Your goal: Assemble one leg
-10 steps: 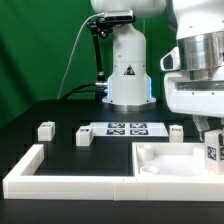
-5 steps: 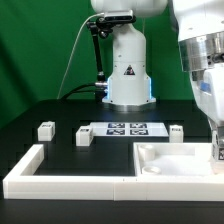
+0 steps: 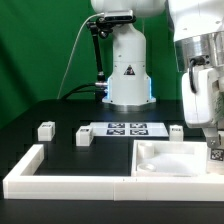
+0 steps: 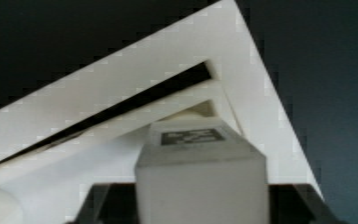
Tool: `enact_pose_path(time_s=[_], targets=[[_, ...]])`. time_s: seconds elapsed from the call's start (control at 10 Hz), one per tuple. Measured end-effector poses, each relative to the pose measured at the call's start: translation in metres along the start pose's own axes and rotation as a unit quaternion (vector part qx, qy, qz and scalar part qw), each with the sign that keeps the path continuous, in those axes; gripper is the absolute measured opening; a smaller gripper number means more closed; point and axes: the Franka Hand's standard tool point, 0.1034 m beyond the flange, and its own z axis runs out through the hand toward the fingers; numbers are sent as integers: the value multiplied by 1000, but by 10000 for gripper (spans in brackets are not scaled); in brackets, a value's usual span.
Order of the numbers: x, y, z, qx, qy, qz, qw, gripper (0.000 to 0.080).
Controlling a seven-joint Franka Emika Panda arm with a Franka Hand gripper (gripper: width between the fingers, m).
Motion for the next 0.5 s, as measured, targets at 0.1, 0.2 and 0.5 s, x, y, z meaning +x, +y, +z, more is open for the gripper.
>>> enact_pose_path(time_s=[0.1,0.2,0.5], targets=[[0,0,1,0,0,-5,1000,323],[0,1,1,-1,1,-5,1000,459],[1,1,2,-1,1,-5,1000,634]])
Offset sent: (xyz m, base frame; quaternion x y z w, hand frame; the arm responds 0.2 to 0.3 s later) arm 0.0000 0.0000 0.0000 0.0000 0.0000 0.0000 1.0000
